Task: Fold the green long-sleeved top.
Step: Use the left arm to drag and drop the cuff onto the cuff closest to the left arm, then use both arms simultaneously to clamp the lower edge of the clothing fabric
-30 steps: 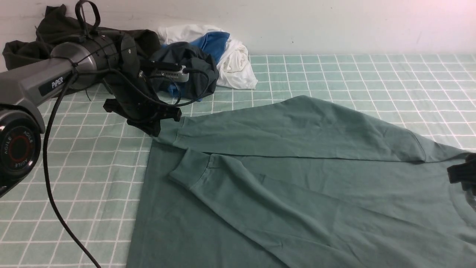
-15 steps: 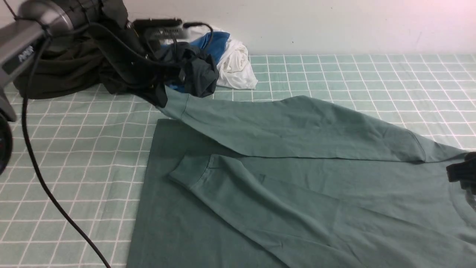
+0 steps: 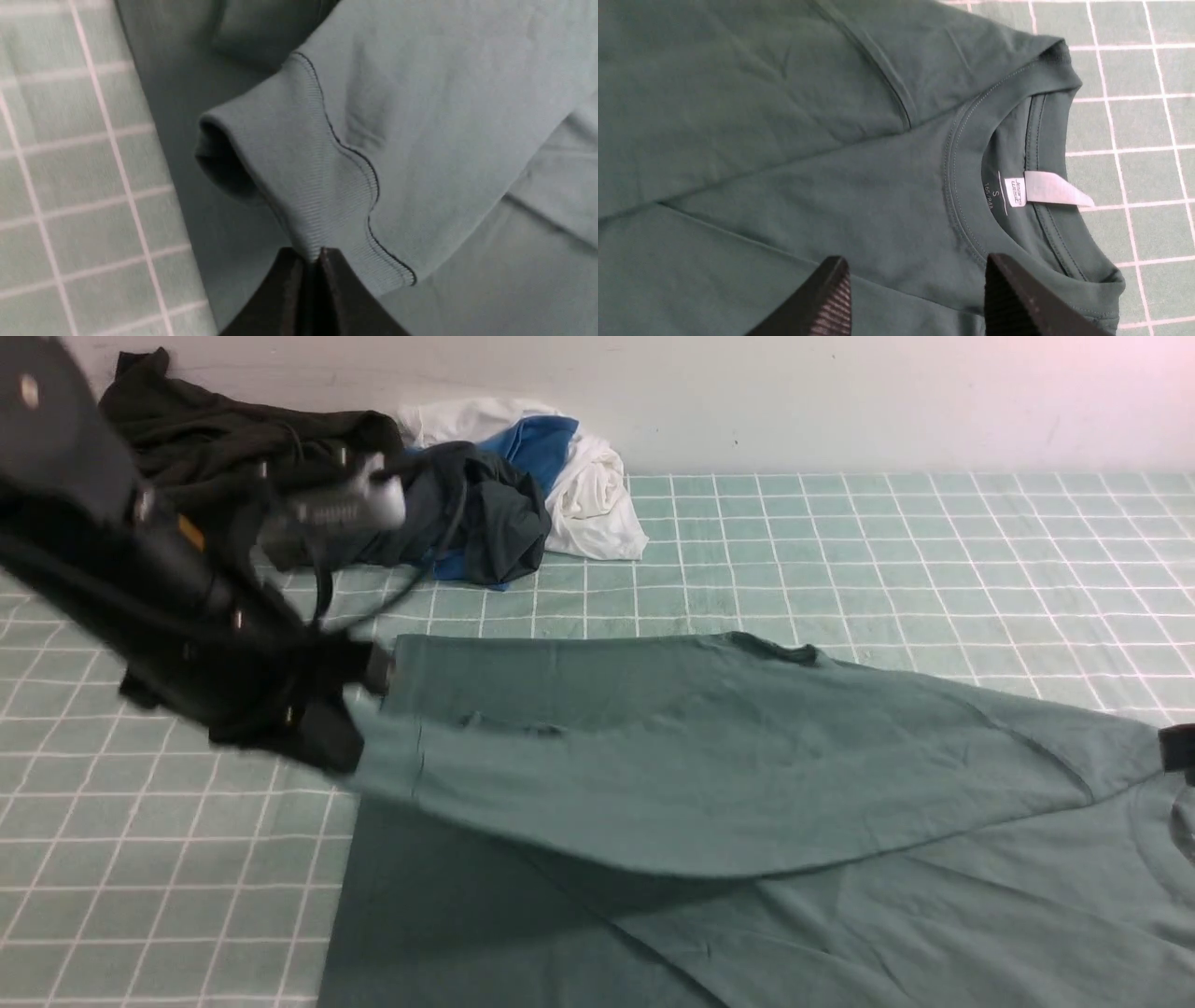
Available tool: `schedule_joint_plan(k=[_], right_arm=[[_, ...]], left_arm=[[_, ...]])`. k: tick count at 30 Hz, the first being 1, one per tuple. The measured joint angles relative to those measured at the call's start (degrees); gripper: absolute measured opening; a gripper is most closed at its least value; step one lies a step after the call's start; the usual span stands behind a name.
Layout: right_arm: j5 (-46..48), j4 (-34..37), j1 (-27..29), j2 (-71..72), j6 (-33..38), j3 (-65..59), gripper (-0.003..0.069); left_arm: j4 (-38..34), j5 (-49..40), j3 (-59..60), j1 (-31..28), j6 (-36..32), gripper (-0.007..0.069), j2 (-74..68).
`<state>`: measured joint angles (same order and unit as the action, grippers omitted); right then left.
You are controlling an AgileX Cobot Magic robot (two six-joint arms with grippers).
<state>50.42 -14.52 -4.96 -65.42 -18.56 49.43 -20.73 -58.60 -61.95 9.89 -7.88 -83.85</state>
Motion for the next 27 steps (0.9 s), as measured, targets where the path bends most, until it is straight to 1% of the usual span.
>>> schedule_joint_plan(k=[2, 3, 4, 6, 7, 9, 11, 12, 13, 14, 15, 16, 17, 18, 21, 24, 27], right_arm=[[0.1, 0.4, -1.2, 1.1, 0.4, 0.0, 0.0371], [0.1, 0.4, -1.2, 1.1, 0.4, 0.0, 0.0371], [0.3, 0.6, -2.1, 1.4, 0.6, 0.0, 0.0371], [2.3, 0.6, -5.8, 2.2, 1.2, 0.1, 0.0371], [3.5, 0.6, -7.1, 2.5, 1.4, 0.3, 0.0371], [7.4, 0.6, -10.8, 3.4, 1.7, 1.2, 0.0371], [12.0, 0.6, -15.0, 4.9, 2.3, 2.4, 0.0371], [13.2, 0.9, -16.8, 5.5, 2.8, 2.7, 0.0371], [14.9, 1.3, -19.0, 6.2, 3.4, 3.0, 0.0371], [15.3, 1.4, -19.5, 6.4, 3.4, 3.0, 0.0371], [17.9, 2.8, -22.8, 7.7, 4.8, 3.1, 0.0371], [18.2, 3.0, -23.6, 7.8, 4.9, 3.2, 0.0371], [19.7, 4.8, -26.1, 8.7, 6.1, 3.2, 0.0371], [20.4, 6.0, -27.9, 9.4, 6.9, 3.2, 0.0371], [20.8, 7.5, -30.9, 10.0, 7.8, 3.3, 0.0371], [20.6, 8.0, -31.5, 10.0, 8.1, 3.3, 0.0371], [19.4, 8.0, -31.6, 10.0, 8.3, 3.4, 0.0371]], left_arm=[[-0.2, 4.2, 9.1, 1.7, -1.6, 0.0053, 2.2], [-0.2, 4.5, 9.1, 1.9, -1.7, 0.0053, 2.3], [-0.3, 5.7, 12.1, 2.6, -2.4, 0.0078, 2.7], [-0.2, 6.4, 15.9, 3.6, -4.3, 0.0173, 2.9], [-0.1, 6.2, 16.2, 3.7, -4.8, 0.0209, 3.0], [0.2, 4.5, 15.7, 4.0, -7.5, 0.0307, 3.8], [0.9, 0.5, 14.4, 5.0, -11.0, 0.0377, 5.1], [1.3, -1.1, 13.9, 6.0, -12.2, 0.0393, 5.8], [1.9, -2.8, 13.9, 7.8, -13.4, 0.0407, 6.5], [1.9, -3.0, 13.9, 8.3, -13.5, 0.0408, 6.7], [3.1, -5.0, 14.3, 13.0, -15.2, 0.0415, 7.5], [3.5, -5.1, 14.5, 13.6, -15.4, 0.0417, 7.5], [5.4, -5.7, 15.8, 19.4, -16.4, 0.0418, 7.8], [7.6, -5.6, 17.4, 23.8, -16.8, 0.0418, 7.7], [13.8, -3.6, 22.4, 33.3, -17.0, 0.042, 7.1], [16.9, -0.4, 26.3, 38.8, -17.0, 0.042, 7.1], [17.6, 3.2, 29.2, 41.8, -17.0, 0.042, 7.1]])
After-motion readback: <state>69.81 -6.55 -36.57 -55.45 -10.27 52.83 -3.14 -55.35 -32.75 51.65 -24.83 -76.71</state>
